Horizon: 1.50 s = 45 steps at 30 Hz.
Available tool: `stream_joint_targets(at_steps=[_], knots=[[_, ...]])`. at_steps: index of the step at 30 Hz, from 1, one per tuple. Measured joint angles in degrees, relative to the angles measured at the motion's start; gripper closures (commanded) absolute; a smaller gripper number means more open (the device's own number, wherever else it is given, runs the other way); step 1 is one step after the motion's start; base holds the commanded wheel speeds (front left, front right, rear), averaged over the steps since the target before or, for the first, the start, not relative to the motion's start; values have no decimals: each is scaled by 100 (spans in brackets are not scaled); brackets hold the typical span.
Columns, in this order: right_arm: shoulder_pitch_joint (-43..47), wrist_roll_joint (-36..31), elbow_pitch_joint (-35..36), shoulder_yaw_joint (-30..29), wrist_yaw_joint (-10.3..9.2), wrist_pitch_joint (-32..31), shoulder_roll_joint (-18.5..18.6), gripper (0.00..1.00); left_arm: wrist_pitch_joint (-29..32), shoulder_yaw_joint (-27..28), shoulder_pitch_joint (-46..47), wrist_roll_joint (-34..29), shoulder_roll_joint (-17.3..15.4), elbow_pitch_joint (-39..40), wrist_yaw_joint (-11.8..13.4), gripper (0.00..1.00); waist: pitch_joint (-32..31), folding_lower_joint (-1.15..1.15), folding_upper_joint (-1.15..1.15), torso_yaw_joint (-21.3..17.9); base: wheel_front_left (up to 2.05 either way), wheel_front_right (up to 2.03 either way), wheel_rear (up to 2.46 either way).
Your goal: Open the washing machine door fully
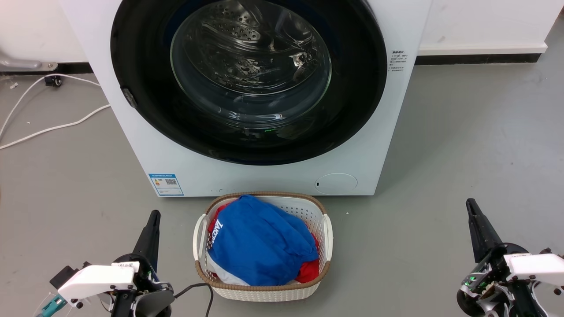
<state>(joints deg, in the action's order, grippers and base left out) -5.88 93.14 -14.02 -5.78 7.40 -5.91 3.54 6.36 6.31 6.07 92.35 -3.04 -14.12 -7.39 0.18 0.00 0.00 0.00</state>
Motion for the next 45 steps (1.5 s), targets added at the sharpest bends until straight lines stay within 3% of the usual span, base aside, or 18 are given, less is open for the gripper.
stream_joint_targets(at_steps=[45], knots=[[-2,-41,-2,-38,0,-38,-22,100,1,11,1,-3,3,0,0,100,0,0,0,0,0,0,0]])
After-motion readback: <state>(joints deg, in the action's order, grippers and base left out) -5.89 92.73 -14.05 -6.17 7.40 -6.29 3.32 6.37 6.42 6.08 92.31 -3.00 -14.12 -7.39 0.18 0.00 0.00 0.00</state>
